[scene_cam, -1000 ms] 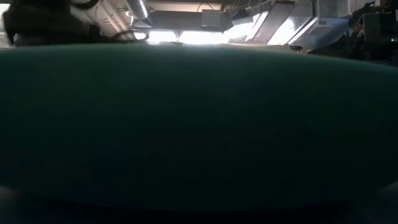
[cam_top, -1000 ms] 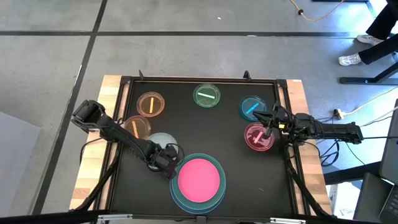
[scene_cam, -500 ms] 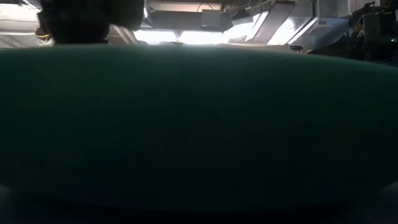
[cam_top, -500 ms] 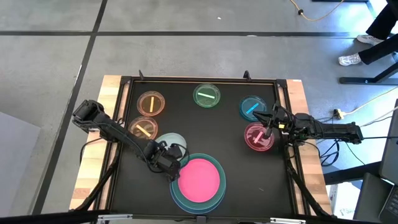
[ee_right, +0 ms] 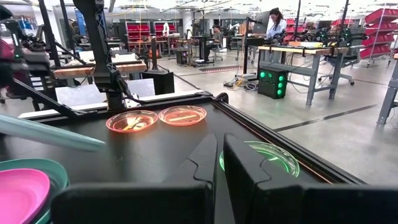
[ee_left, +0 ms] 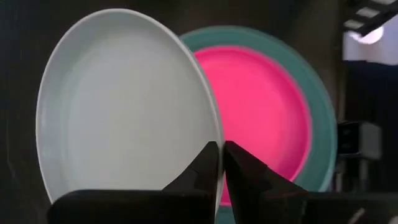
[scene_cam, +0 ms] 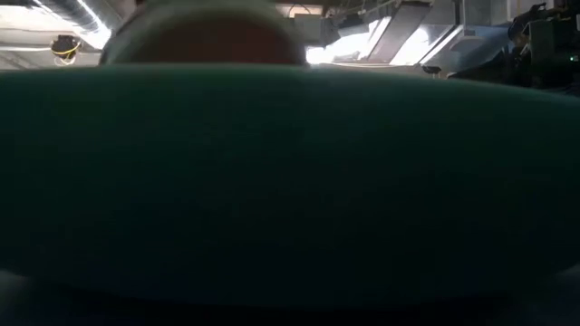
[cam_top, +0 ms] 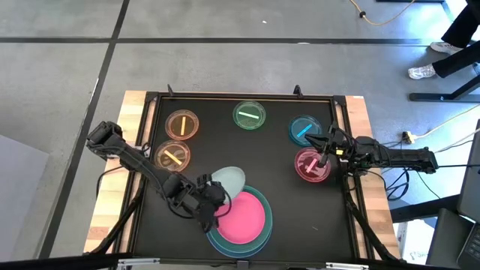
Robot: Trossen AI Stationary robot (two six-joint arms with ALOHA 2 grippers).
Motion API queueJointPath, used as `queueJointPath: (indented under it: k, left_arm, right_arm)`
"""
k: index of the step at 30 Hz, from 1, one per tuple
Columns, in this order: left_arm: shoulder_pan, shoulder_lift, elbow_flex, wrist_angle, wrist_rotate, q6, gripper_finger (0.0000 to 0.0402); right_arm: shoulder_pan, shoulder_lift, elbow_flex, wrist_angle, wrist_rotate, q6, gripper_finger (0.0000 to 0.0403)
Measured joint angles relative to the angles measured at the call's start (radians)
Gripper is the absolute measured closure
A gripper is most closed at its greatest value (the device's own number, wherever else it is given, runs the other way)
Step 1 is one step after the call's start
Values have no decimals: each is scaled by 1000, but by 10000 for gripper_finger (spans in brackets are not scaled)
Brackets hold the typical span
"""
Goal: Stack plastic plates
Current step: Stack the white plate on the dark pink plate
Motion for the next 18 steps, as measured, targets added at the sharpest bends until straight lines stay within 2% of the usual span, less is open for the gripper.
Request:
queueJointPath:
  k: [4,8,18]
  left_arm:
    - [-23,0,37,14,-21,46,382]
    - [-41,0,38,104,-19,118,382]
    - [-69,6,38,289,37,248,382]
  right_arm:
    - [0,0,0,-9,0,0,378]
    - [0,0,0,-9,0,0,378]
    - [0,0,0,-8,0,0,378]
